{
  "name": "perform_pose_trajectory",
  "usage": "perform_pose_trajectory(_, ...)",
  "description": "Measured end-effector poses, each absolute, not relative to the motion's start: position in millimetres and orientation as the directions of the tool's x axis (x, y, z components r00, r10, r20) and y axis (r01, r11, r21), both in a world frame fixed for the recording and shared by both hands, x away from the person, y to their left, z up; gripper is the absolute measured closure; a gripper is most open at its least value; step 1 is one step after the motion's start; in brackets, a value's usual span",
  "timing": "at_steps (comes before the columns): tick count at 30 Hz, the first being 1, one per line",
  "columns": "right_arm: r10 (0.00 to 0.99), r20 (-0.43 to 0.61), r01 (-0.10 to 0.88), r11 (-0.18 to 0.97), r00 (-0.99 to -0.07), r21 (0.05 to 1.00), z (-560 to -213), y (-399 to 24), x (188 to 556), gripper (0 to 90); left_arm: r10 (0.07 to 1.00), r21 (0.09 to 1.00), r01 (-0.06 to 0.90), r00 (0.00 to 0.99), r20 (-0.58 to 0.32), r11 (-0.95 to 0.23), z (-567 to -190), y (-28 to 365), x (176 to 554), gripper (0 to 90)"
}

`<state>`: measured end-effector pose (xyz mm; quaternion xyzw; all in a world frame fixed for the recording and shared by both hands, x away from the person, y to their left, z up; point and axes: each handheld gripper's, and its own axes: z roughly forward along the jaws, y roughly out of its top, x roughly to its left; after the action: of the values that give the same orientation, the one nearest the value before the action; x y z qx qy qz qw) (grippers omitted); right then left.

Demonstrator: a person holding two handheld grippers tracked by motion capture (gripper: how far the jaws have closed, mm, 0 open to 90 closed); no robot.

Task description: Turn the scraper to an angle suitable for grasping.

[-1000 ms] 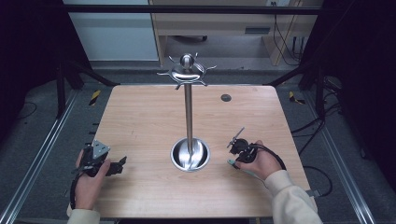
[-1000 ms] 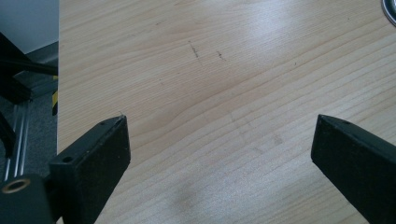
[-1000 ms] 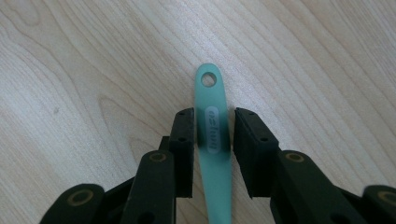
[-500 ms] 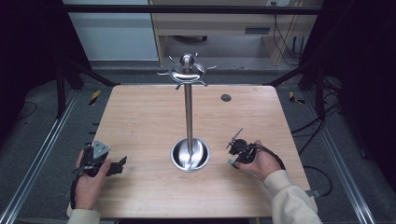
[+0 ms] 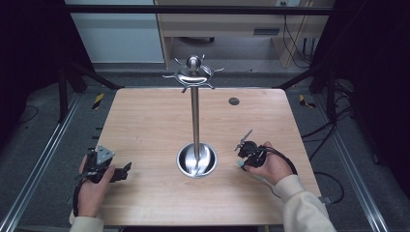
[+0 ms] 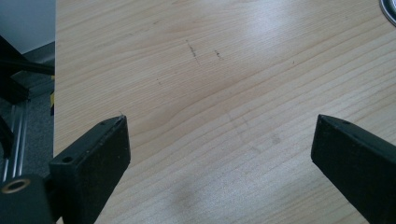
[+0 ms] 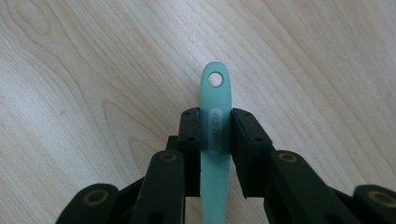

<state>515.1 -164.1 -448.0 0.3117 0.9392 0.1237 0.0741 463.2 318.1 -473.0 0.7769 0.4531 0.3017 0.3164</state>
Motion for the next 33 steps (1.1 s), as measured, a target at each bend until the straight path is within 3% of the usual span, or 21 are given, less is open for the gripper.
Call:
perform_pose_trajectory(13, 0.608, -0.101, 0.549, 0.766, -0.787, 0.333, -411.6, -167.9, 511.7, 74.5, 0.893, 0.768, 0.507, 0.409, 0.186, -0.392, -472.4, 317.2, 462.8, 4.3)
perform_pose_trajectory(33, 0.633, -0.121, 0.49, 0.693, -0.765, 0.529, -333.6, -177.1, 515.5, 74.5, 0.895, 0.773, 0.502, 0.407, 0.183, -0.387, -471.3, 317.6, 461.9, 4.0)
